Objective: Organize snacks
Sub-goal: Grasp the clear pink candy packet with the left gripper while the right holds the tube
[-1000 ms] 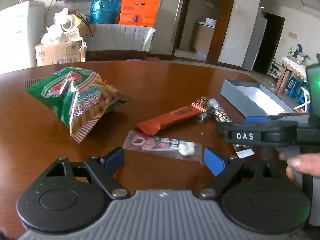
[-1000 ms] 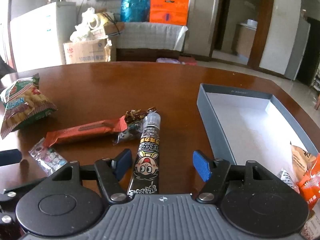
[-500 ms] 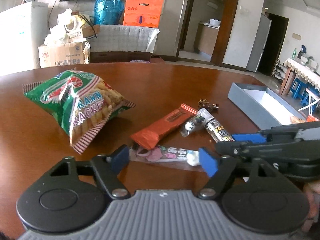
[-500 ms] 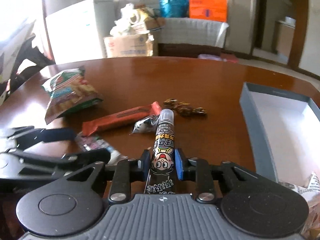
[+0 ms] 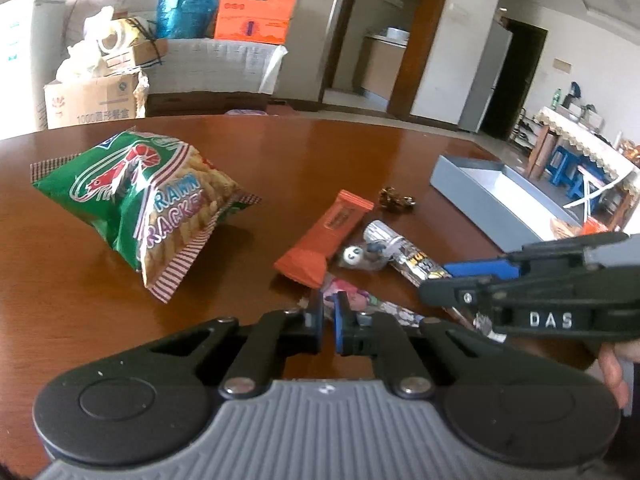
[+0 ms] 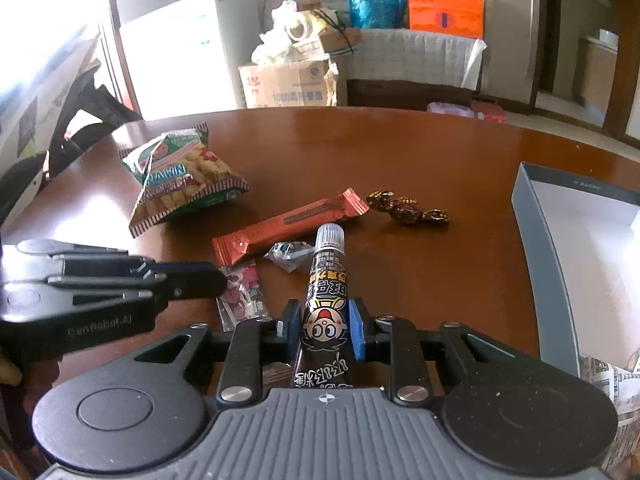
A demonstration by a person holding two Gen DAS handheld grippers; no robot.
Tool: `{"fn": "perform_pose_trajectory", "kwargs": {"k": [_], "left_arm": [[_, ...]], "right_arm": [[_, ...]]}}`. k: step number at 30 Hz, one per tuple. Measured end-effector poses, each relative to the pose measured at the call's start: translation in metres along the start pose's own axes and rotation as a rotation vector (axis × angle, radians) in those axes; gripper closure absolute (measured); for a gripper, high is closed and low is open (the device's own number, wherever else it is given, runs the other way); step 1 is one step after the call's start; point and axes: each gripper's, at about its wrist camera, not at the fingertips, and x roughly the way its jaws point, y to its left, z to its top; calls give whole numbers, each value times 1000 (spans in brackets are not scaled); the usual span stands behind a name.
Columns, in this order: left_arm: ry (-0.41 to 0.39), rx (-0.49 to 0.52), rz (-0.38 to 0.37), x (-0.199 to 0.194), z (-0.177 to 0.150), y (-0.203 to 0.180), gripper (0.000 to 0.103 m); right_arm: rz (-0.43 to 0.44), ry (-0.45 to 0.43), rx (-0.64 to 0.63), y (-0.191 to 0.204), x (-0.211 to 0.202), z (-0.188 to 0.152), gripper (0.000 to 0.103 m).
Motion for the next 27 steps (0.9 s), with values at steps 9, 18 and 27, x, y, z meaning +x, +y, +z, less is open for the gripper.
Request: {"fn": "perform_pose_trajectory", "kwargs": {"k": [9, 18, 27], "left_arm": [[16, 55, 7, -7, 1, -14, 101], [41, 90, 62, -12, -7, -15, 98], [28, -32, -15, -19, -6, 0, 19]], "right_arm": [[-16, 5, -10, -4, -3, -2, 76], [15, 7, -93, 8, 3, -9, 76], [69, 29, -72, 8, -2, -9, 76]]}}
